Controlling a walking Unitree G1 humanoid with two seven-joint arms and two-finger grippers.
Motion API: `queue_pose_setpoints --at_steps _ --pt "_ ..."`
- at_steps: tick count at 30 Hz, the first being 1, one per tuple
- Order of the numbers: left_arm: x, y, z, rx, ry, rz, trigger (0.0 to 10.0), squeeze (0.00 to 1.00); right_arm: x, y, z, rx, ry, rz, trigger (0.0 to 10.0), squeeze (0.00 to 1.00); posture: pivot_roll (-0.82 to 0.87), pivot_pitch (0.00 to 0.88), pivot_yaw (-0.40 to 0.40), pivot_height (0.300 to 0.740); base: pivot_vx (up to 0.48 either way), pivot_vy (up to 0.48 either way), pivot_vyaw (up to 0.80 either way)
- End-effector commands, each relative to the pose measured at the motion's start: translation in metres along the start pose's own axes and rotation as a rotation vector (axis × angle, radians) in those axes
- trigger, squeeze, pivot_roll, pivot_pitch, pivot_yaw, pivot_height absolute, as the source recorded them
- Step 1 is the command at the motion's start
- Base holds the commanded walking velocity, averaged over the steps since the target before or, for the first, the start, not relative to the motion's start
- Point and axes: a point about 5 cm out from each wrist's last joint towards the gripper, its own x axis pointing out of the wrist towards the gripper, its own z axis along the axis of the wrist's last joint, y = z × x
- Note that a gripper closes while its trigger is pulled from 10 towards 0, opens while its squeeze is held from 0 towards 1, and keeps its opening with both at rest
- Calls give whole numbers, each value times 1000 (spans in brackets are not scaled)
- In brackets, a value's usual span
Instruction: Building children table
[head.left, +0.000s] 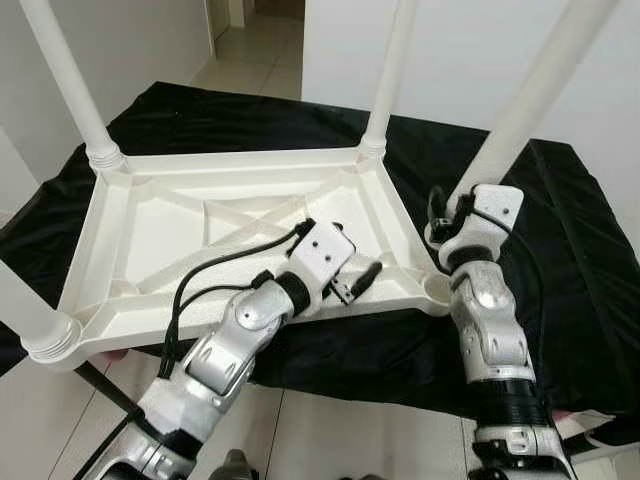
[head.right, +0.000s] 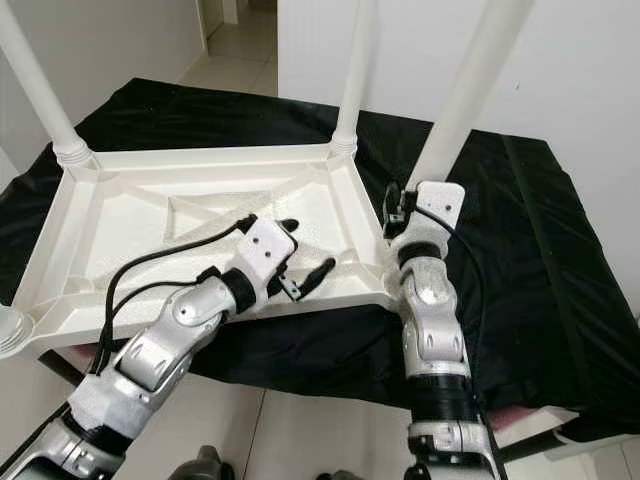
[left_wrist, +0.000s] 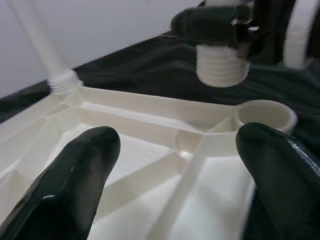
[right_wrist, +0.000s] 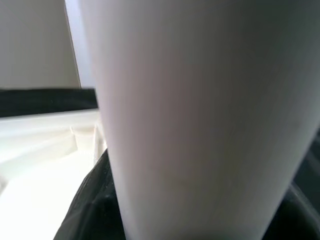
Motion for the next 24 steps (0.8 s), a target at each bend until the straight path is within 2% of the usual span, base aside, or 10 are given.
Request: queue_pose_setpoints --at_steps 1,4,5,24 --pt "-3 -7 0 -16 -2 -51 10000 0 -3 0 -1 2 -20 0 10000 0 114 40 -20 740 0 0 0" --pt "-5 -11 -1 -14 8 -84 10000 0 -7 1 -4 1 -15 4 10000 0 114 38 -23 740 0 0 0" --pt "-8 -18 -4 -25 33 -134 10000 0 -13 2 -9 4 -10 11 10000 0 114 38 -26 740 0 0 0" --pt "-15 -22 0 -10 40 -157 10000 0 -34 -1 -32 -23 49 31 10000 0 129 34 -53 740 0 0 0"
